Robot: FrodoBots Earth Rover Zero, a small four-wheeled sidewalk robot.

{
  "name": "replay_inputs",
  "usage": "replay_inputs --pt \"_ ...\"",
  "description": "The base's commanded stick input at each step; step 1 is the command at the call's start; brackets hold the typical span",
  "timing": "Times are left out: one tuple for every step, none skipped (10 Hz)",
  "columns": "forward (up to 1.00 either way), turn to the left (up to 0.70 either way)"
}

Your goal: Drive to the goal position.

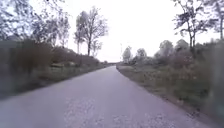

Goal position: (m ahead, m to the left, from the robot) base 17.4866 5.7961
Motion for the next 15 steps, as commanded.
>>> replay_inputs --pt "1.00 0.00" --pt "1.00 0.00" --pt "1.00 0.00" --pt "1.00 0.00" --pt "1.00 0.00" --pt "1.00 0.00" --pt "1.00 0.00" --pt "1.00 0.00" --pt "1.00 0.00" --pt "1.00 0.00" --pt "1.00 0.00" --pt "1.00 0.00" --pt "1.00 0.00" --pt "1.00 0.00" --pt "1.00 0.00"
